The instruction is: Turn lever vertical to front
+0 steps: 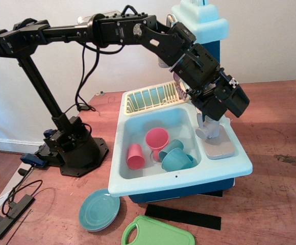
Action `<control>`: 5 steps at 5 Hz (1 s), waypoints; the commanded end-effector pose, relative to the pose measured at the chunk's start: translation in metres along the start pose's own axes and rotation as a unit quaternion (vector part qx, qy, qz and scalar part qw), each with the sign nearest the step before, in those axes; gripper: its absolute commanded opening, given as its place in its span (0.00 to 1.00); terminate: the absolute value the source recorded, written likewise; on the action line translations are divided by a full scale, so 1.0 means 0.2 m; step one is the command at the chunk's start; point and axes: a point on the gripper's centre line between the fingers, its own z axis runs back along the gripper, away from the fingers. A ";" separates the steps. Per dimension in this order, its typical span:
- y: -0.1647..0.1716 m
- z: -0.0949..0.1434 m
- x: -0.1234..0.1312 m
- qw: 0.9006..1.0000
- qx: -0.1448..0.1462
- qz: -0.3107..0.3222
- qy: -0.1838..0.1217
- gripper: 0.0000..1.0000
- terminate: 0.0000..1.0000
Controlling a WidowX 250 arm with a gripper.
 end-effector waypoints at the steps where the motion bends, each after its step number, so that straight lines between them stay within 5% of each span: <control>1: 0.00 0.00 0.00 1.000 0.000 0.000 0.000 1.00 0.00; 5: 0.22 0.03 -0.07 1.000 0.000 0.019 -0.012 1.00 0.00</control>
